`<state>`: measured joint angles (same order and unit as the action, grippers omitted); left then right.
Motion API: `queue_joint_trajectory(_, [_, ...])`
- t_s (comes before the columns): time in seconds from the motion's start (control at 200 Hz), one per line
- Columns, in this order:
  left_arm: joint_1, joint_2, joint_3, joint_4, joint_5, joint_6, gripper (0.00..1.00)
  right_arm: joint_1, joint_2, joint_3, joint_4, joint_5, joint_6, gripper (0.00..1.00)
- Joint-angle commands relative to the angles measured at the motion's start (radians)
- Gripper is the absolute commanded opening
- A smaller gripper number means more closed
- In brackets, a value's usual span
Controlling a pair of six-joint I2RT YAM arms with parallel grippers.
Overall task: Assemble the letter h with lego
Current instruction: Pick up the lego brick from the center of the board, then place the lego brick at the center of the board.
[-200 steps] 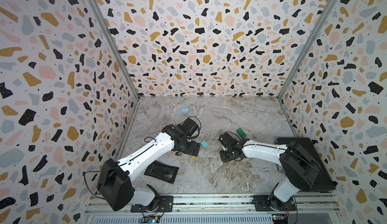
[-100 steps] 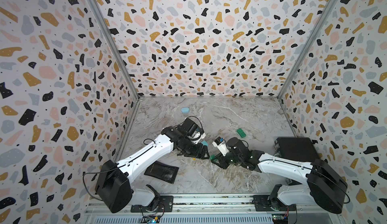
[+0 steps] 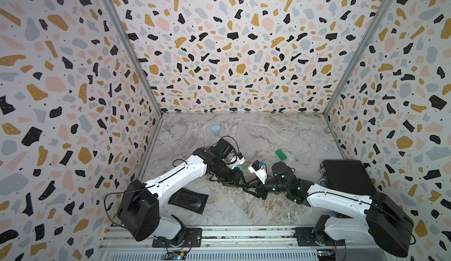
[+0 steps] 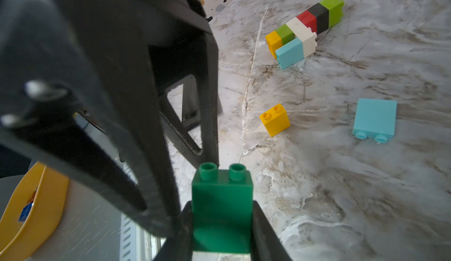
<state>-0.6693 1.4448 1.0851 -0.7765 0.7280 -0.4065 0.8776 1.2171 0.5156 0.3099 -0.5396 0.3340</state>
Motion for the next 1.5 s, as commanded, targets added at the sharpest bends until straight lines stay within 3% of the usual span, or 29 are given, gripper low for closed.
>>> queue_joint_trajectory(0.0, [-0.006, 0.021, -0.001, -0.001, 0.012, 0.007, 0.39, 0.012, -0.038, -0.003, 0.058, -0.031, -0.006, 0.11])
queue_joint_trajectory(0.245, [-0.005, 0.03, 0.001, -0.001, 0.022, 0.009, 0.09, 0.022, -0.047, -0.008, 0.058, -0.007, -0.011, 0.2])
queue_joint_trajectory(0.365, [-0.003, 0.016, 0.011, -0.026, -0.048, 0.024, 0.01, 0.022, -0.052, -0.008, 0.033, 0.058, -0.002, 0.45])
queue_joint_trajectory(0.441, [-0.002, -0.001, 0.021, -0.059, -0.181, 0.034, 0.0, 0.022, -0.073, -0.009, -0.002, 0.145, 0.001, 0.61])
queue_joint_trajectory(0.516, [-0.005, -0.031, 0.027, -0.083, -0.341, 0.016, 0.0, 0.022, -0.118, -0.03, -0.012, 0.218, -0.003, 0.67])
queue_joint_trajectory(0.626, [-0.051, -0.087, -0.002, -0.06, -0.553, -0.103, 0.0, 0.022, -0.217, -0.099, 0.032, 0.348, 0.019, 0.78])
queue_joint_trajectory(0.746, [-0.137, -0.073, 0.015, -0.043, -0.7, -0.19, 0.0, 0.02, -0.3, -0.127, -0.041, 0.647, 0.048, 0.9])
queue_joint_trajectory(0.831, [-0.178, -0.039, 0.022, 0.013, -0.742, -0.244, 0.0, 0.002, -0.291, -0.107, -0.145, 0.865, 0.094, 0.92])
queue_joint_trajectory(0.911, [-0.201, 0.019, 0.035, 0.042, -0.792, -0.283, 0.0, -0.052, -0.266, -0.086, -0.233, 0.939, 0.155, 0.92])
queue_joint_trajectory(1.101, [-0.248, 0.147, 0.065, 0.113, -0.835, -0.327, 0.0, -0.18, -0.241, -0.091, -0.296, 0.935, 0.254, 0.91])
queue_joint_trajectory(1.492, [-0.289, 0.281, 0.065, 0.167, -0.863, -0.424, 0.0, -0.206, -0.246, -0.089, -0.316, 0.942, 0.263, 0.9])
